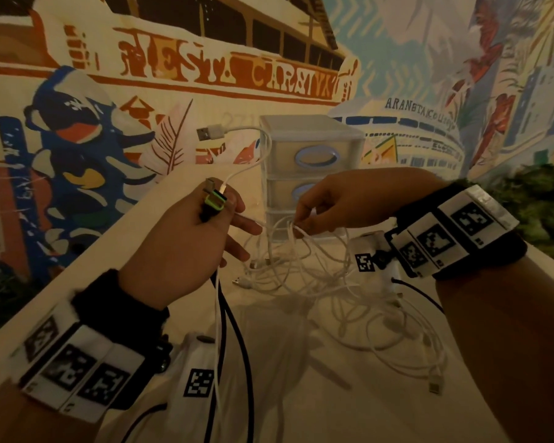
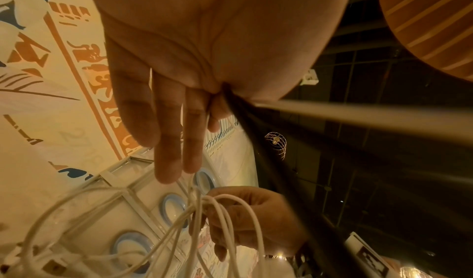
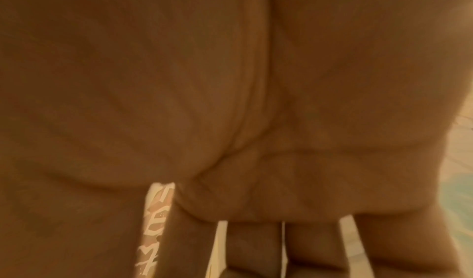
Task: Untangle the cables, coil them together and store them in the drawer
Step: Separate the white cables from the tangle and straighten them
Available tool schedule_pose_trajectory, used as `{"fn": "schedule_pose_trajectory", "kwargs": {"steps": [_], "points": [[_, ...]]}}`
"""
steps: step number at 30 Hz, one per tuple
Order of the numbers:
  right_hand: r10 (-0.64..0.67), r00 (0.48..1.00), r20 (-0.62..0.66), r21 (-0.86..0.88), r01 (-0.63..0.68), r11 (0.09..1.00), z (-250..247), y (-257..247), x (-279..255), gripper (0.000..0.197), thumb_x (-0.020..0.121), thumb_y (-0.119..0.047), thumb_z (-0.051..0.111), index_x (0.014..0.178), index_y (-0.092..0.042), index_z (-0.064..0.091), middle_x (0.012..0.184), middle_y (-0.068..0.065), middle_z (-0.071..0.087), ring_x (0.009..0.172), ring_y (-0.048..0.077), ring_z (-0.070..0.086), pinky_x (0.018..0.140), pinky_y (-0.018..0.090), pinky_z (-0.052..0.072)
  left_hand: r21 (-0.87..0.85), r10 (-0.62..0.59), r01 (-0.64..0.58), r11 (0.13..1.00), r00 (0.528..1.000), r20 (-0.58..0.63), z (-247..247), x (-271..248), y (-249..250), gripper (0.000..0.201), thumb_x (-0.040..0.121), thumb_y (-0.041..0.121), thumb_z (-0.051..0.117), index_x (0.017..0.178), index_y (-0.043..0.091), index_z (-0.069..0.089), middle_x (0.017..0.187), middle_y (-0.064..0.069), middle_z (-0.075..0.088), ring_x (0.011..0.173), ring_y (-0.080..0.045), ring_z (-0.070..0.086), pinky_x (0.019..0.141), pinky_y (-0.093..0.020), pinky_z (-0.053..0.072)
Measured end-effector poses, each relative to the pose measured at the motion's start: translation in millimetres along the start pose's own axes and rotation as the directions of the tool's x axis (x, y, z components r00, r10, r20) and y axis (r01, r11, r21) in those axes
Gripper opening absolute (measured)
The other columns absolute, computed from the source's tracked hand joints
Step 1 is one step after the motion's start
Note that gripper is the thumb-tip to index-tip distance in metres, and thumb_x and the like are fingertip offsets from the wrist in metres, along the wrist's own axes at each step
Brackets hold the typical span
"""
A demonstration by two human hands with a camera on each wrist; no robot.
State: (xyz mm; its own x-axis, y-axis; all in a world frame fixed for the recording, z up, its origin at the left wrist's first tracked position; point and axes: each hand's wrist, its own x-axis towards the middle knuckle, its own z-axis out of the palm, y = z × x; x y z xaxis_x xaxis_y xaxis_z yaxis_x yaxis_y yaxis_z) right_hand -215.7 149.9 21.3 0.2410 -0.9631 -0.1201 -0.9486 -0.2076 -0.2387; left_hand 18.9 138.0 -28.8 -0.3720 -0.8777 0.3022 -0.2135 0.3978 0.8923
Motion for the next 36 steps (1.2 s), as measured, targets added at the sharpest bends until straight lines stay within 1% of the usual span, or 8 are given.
{"fn": "schedule_pose_trajectory", "kwargs": {"steps": [5,7,13,20,24,26,31,36], "points": [[-0.021,1.0,-0.011,0.069,0.022,0.997,-4.2,0.3,-4.8,0.021,0.098,-0.047,0.058,0.099,-0.034,0.075,0.076,-0.014,0.072,0.069,-0.001,0.065,0.076,0.025,0.054,0.031,0.005,-0.004,1.0,1.0,-0.009,-1.1,-1.7,-0.4,0.026,0.105,0.029,0.037,0.098,0.011,0.053,0.09,-0.002,0.076,0.065,-0.032,0.07,0.046,-0.024,0.047],[-0.015,1.0,-0.018,0.09,0.016,0.996,-4.8,1.0,-5.5,0.022,0.101,-0.041,0.057,0.094,-0.029,0.074,0.074,-0.011,0.072,0.068,0.008,0.068,0.077,0.029,0.056,0.044,0.007,-0.006,0.999,1.0,-0.011,-1.5,-1.7,-0.2,0.025,0.104,0.03,0.037,0.097,0.013,0.053,0.09,-0.002,0.076,0.064,-0.03,0.07,0.046,-0.023,0.047],[0.044,0.988,-0.146,0.063,-0.035,0.997,-6.2,-2.0,-5.5,0.028,0.094,-0.057,0.058,0.094,-0.032,0.07,0.047,-0.017,0.05,0.045,0.004,0.041,0.055,0.026,0.038,0.101,0.012,-0.008,0.995,0.999,-0.037,-1.0,-1.0,-1.9,0.023,0.104,0.031,0.039,0.097,0.016,0.055,0.087,0.002,0.076,0.062,-0.026,0.071,0.053,-0.031,0.048],[0.023,0.985,-0.17,0.03,-0.018,0.999,-5.4,-3.6,-5.3,0.022,0.093,-0.055,0.06,0.091,-0.035,0.068,0.047,-0.026,0.051,0.046,-0.005,0.047,0.057,0.022,0.033,0.103,-0.003,0.007,0.995,0.999,-0.032,-1.5,-0.7,-3.4,0.025,0.104,0.028,0.04,0.093,0.014,0.057,0.083,-0.003,0.075,0.058,-0.019,0.07,0.045,-0.013,0.045],[0.0,0.985,-0.173,0.022,0.004,1.0,-5.0,-5.1,-4.6,0.026,0.093,-0.056,0.059,0.092,-0.035,0.075,0.074,-0.015,0.066,0.069,0.0,0.059,0.069,0.028,0.046,0.101,-0.037,0.039,0.994,0.999,-0.017,-2.3,-0.9,-4.7,0.027,0.105,0.028,0.04,0.095,0.013,0.06,0.083,-0.004,0.076,0.058,-0.023,0.069,0.045,-0.013,0.044],[-0.003,0.983,-0.181,0.028,0.008,1.0,-5.2,-5.4,-5.6,0.029,0.092,-0.057,0.06,0.09,-0.034,0.076,0.07,-0.011,0.063,0.062,0.003,0.054,0.066,0.027,0.044,0.088,-0.048,0.049,0.995,0.999,-0.008,-1.8,-0.6,-4.4,0.027,0.105,0.026,0.04,0.094,0.011,0.061,0.082,-0.006,0.076,0.056,-0.023,0.068,0.043,-0.013,0.044],[0.027,0.986,-0.165,0.059,-0.018,0.998,-5.1,-5.6,-4.2,0.024,0.097,-0.045,0.06,0.088,-0.028,0.074,0.049,-0.019,0.056,0.047,-0.002,0.05,0.058,0.021,0.04,0.087,-0.057,0.057,0.995,0.998,0.0,-1.5,-0.9,-3.7,0.029,0.105,0.027,0.04,0.093,0.01,0.06,0.082,-0.008,0.075,0.057,-0.027,0.068,0.043,-0.014,0.044],[0.047,0.979,-0.199,0.094,-0.029,0.995,-3.5,-6.3,-0.8,0.02,0.098,-0.037,0.061,0.09,-0.024,0.074,0.046,-0.023,0.053,0.042,-0.001,0.045,0.057,0.022,0.036,0.114,-0.077,0.077,0.99,0.997,-0.003,-1.2,-2.1,-1.8,0.031,0.104,0.03,0.04,0.093,0.011,0.061,0.081,-0.005,0.076,0.06,-0.03,0.069,0.043,-0.014,0.045]]}}
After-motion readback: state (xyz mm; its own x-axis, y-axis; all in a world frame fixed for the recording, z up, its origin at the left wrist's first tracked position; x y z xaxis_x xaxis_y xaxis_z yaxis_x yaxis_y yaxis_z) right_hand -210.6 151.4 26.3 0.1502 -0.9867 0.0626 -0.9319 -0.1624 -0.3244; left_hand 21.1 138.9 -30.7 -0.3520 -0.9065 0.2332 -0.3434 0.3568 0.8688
